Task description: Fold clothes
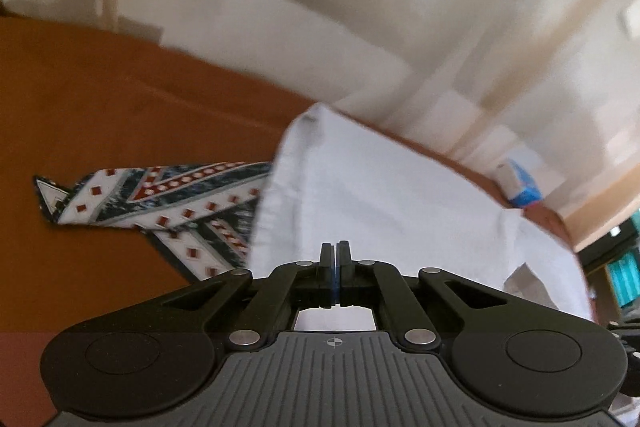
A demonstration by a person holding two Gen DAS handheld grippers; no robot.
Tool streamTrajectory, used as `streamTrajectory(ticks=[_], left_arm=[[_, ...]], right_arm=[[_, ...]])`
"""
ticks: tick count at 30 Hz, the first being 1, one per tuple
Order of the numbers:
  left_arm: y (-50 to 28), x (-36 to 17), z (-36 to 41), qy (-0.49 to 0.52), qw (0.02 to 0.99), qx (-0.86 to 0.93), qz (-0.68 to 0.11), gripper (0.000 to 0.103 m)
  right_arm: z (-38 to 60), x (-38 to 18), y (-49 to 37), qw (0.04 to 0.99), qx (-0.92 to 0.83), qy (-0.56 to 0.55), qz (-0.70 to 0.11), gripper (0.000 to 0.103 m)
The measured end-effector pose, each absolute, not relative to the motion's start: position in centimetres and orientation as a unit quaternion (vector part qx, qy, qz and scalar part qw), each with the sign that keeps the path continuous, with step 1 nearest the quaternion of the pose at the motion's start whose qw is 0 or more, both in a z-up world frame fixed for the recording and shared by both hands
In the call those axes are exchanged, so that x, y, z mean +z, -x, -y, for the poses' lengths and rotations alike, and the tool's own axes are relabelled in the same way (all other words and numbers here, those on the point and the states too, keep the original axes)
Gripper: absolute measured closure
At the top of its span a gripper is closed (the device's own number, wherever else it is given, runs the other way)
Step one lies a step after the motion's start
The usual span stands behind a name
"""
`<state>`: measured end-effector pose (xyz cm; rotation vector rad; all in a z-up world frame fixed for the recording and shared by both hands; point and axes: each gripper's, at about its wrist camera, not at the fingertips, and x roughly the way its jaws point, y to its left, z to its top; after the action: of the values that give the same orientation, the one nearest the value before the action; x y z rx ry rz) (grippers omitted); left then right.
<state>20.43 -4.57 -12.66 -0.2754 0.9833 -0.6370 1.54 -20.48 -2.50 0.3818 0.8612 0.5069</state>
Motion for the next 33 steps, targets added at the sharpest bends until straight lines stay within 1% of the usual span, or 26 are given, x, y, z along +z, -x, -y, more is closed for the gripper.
streamTrajectory(ticks=[2,3,4,5,6,7,8,10,11,12,14,15,16,18,21,22,24,29,33], left_arm=[[-21.1,-13.7,3.5,0.126,0.821,-0.296,-0.472,0.103],[-21.1,-14.0,2.8,0.125,0.819,-0.296,-0.476,0.101],[-20.7,-14.3,1.6,0.127,0.817,-0.293,-0.48,0.096],[-20.3,-14.5,0.6,0.128,0.816,-0.292,-0.482,0.084],[-19.7,-14.5,-0.5,0.126,0.816,-0.287,-0.486,0.081],[-19.1,-14.6,-1.5,0.123,0.815,-0.285,-0.489,0.081],[-18.4,-14.5,-2.3,0.119,0.811,-0.291,-0.494,0.081],[-16.9,-14.3,-3.8,0.112,0.801,-0.304,-0.503,0.078],[-15.9,-14.1,-4.1,0.106,0.792,-0.322,-0.509,0.071],[-14.9,-13.9,-4.3,0.1,0.782,-0.338,-0.514,0.058],[-12.5,-13.6,-4.2,0.091,0.758,-0.368,-0.53,0.042],[-11.5,-14.0,-4.0,0.093,0.744,-0.378,-0.543,0.04],[-10.5,-14.3,-3.9,0.095,0.73,-0.387,-0.555,0.04],[-8.7,-15.0,-3.6,0.108,0.71,-0.394,-0.574,0.04],[-6.0,-15.4,-3.4,0.134,0.691,-0.408,-0.581,0.039],[-5.1,-15.3,-3.4,0.135,0.693,-0.411,-0.577,0.037],[-3.8,-15.1,-3.1,0.121,0.698,-0.417,-0.569,0.03],[-1.7,-15.4,-1.7,0.066,0.71,-0.423,-0.56,0.028],[-1.7,-16.7,-0.1,0.07,0.723,-0.4,-0.559,0.028]], right_arm=[[19.2,-4.2,-3.6,0.855,0.23,-0.184,-0.428,0.1],[18.6,-5.2,-4.5,0.851,0.225,-0.183,-0.437,0.1],[18.0,-6.4,-5.4,0.849,0.218,-0.181,-0.447,0.1],[17.4,-7.8,-6.1,0.846,0.21,-0.18,-0.456,0.1],[16.8,-9.2,-6.9,0.843,0.202,-0.179,-0.465,0.1],[16.3,-10.6,-7.7,0.841,0.194,-0.178,-0.474,0.099],[16.1,-11.7,-8.2,0.835,0.189,-0.188,-0.482,0.097],[16.4,-13.4,-8.8,0.822,0.178,-0.214,-0.497,0.084],[16.7,-13.2,-8.7,0.822,0.169,-0.222,-0.496,0.08],[17.2,-12.5,-8.2,0.829,0.164,-0.226,-0.484,0.074],[18.6,-9.9,-6.6,0.85,0.162,-0.218,-0.451,0.066],[19.3,-8.5,-5.5,0.861,0.157,-0.209,-0.435,0.058],[20.3,-7.2,-4.2,0.87,0.15,-0.203,-0.423,0.053],[22.3,-5.7,-1.6,0.877,0.13,-0.206,-0.415,0.053],[25.4,-6.0,3.3,0.865,0.089,-0.239,-0.432,0.051],[26.3,-6.4,5.0,0.859,0.075,-0.249,-0.442,0.05],[27.8,-7.5,8.7,0.844,0.043,-0.27,-0.461,0.05],[30.9,-11.3,16.8,0.792,-0.035,-0.376,-0.479,0.048],[31.8,-13.6,19.9,0.773,-0.073,-0.419,-0.471,0.048]])
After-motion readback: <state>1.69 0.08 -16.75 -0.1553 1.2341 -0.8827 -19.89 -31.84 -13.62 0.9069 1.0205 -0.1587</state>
